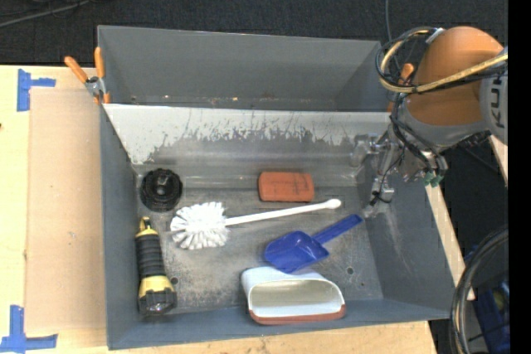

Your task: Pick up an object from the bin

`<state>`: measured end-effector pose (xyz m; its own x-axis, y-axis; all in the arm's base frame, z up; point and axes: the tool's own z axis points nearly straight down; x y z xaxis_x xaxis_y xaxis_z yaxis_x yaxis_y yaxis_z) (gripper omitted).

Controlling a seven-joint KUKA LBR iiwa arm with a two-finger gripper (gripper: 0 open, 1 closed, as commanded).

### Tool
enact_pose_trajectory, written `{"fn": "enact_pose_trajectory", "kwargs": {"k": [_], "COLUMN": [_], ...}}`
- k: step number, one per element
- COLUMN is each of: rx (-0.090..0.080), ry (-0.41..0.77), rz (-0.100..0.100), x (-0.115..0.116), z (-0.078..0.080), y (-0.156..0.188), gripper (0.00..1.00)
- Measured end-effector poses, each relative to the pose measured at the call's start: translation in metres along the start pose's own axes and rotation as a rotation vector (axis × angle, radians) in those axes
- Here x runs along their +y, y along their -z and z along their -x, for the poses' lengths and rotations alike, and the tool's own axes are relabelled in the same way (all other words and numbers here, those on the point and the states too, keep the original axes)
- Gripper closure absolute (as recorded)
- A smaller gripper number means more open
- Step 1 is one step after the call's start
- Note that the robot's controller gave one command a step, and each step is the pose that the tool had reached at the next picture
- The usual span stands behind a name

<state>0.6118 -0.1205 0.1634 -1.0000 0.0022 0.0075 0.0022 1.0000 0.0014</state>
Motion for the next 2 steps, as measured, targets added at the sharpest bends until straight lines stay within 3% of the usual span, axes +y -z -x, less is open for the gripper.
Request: {"fn": "enact_pose_trajectory", "kwargs": {"k": [1,2], "rx": [-0.007,-0.013], "ry": [0.003,0.144], "rz": [-0.001,-0.004], "x": [0.001,0.042], "z": [0.002,-0.021], "y": [0.005,-0.041], "gripper": [0.00,0.00]}}
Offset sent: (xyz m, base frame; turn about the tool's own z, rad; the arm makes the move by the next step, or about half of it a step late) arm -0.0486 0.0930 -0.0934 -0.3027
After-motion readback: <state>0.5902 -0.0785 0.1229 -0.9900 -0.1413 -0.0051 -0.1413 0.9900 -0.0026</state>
